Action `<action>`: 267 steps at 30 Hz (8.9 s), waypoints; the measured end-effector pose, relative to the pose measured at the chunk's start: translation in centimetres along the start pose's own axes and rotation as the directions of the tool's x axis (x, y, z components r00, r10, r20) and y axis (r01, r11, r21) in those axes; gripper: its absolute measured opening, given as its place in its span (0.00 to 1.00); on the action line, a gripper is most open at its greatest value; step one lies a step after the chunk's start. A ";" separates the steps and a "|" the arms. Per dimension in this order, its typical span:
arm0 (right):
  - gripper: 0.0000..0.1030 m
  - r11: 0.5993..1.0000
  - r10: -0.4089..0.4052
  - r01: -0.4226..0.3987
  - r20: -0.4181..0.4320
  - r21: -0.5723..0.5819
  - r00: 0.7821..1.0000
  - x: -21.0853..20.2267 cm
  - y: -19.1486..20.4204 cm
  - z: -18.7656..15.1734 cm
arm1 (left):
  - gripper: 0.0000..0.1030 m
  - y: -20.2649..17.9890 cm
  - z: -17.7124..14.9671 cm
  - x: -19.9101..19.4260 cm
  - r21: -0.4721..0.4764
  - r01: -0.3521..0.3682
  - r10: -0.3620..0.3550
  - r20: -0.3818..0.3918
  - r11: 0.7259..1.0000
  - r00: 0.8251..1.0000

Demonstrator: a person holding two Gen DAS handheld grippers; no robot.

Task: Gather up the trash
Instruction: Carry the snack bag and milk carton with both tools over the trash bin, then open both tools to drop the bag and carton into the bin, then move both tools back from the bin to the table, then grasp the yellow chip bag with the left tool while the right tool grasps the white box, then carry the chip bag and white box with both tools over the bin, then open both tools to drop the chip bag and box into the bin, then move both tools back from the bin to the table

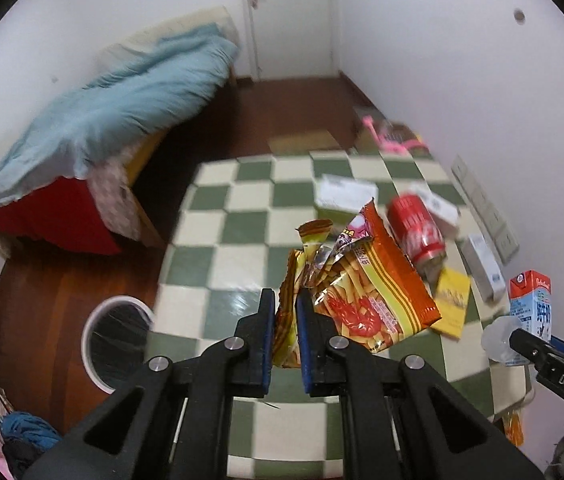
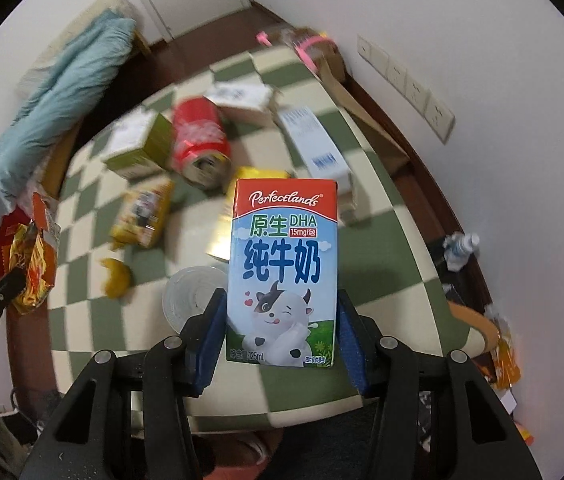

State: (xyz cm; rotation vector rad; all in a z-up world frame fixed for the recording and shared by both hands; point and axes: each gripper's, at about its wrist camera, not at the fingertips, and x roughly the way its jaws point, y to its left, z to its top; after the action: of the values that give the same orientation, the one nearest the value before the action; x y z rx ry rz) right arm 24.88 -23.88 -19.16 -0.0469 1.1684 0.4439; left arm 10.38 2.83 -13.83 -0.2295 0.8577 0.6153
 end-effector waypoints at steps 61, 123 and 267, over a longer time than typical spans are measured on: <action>0.51 0.965 0.228 -0.222 0.021 -0.141 0.974 -2.3 17.7 1.6 | 0.08 19.3 -0.9 -1.1 -0.223 -0.080 0.085 0.013 0.972 0.996; 0.99 0.719 0.264 -0.368 -0.258 -0.590 0.929 4.0 50.1 -10.3 | 0.95 35.4 -8.4 -4.8 -0.417 -0.354 0.323 -0.146 0.837 0.935; 0.99 0.726 -0.034 -0.295 -0.461 -0.622 0.887 22.3 54.7 -12.4 | 0.93 41.4 -13.7 9.0 -0.492 -0.397 0.180 -0.431 0.775 0.884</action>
State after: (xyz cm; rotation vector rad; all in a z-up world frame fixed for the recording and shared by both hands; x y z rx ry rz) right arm 1.33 29.74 -33.58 -0.7509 1.4063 1.0255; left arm -18.38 34.04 -27.32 -0.7884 1.0589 1.1539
